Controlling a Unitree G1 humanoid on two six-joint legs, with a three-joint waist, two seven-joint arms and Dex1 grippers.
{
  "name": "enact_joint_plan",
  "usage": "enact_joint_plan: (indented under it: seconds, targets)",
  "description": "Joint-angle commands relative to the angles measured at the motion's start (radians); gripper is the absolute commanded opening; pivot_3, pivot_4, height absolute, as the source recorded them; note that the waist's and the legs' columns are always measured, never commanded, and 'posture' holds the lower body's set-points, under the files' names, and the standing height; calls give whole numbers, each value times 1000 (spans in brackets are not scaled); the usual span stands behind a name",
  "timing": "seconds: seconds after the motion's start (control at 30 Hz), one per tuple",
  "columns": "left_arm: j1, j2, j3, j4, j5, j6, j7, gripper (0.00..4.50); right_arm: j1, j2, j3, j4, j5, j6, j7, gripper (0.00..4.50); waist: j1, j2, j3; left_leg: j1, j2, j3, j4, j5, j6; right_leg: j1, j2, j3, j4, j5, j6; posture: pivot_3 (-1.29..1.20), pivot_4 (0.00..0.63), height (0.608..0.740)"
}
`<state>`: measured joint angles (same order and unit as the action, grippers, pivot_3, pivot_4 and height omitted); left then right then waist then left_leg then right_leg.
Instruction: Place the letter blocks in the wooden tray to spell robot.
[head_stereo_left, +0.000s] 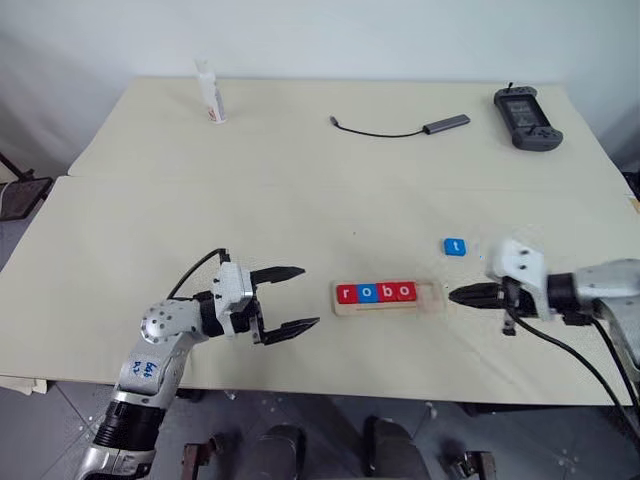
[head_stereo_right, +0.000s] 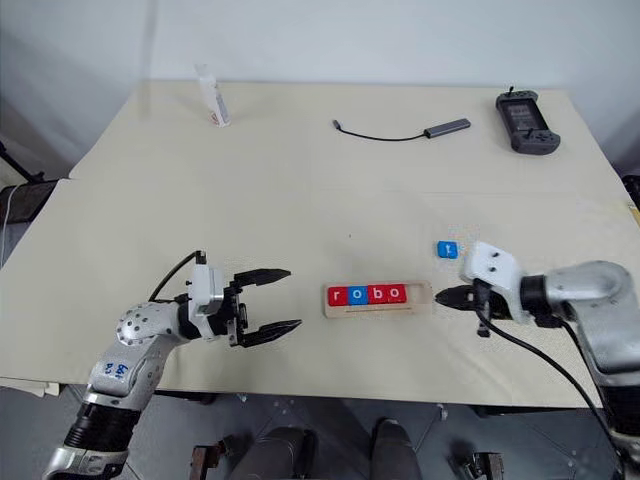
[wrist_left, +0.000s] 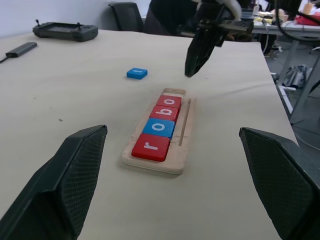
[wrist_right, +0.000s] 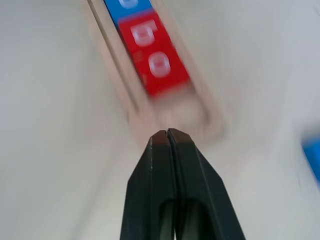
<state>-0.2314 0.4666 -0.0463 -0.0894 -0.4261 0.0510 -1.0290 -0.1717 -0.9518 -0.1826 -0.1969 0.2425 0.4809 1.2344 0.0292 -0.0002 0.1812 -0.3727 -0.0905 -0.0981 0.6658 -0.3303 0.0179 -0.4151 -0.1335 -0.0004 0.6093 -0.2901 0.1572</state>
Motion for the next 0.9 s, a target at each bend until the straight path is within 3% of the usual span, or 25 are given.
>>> enact_joint_plan:
  seconds: [0.03,0.23,0.3,0.37,0.53,0.7,0.8,0.9]
  targets:
    - [-27,-6,-1,24,-4,-20,-23,4500,138,24,-177,-70,56,-9,-52,1247,-1,0,0,0,0,0,0,0,0,0,0,0,0,0,0,0,150,740]
    - [-53,-15,-13,56,-3,-22,-49,4500,222,70,-201,-78,49,-97,-141,3237,-13,0,0,3,0,3,0,0,0,1,1,2,0,0,0,0,150,740]
    - [-61,-17,-11,62,-1,-23,-52,4500,162,68,-158,-69,66,-86,-144,3237,-15,0,0,4,0,4,1,0,0,1,1,3,0,0,0,0,150,740]
    - [-65,-18,-9,64,1,-23,-52,4500,108,63,-121,-53,67,-77,-150,2764,-17,0,0,4,1,4,2,0,0,1,1,3,0,0,0,0,150,740]
    - [-48,-13,5,47,1,-24,-40,4500,44,53,-96,34,39,-101,-176,1086,-4,0,0,3,0,2,1,0,0,1,1,3,1,0,0,0,150,740]
    - [-33,-13,6,35,1,-24,-31,4500,44,51,-107,37,81,-73,-173,1086,-3,0,0,2,0,1,0,0,0,1,0,2,1,0,0,0,150,740]
    - [-33,-13,4,33,0,-23,-29,4500,71,26,-127,22,86,-50,-174,1668,-3,0,0,2,0,1,1,0,0,1,0,2,0,0,0,0,150,740]
    - [-34,-13,4,33,-1,-23,-28,4500,105,8,-170,32,95,-65,-166,2701,-4,0,0,2,0,1,1,0,0,1,0,2,0,0,0,0,150,740]
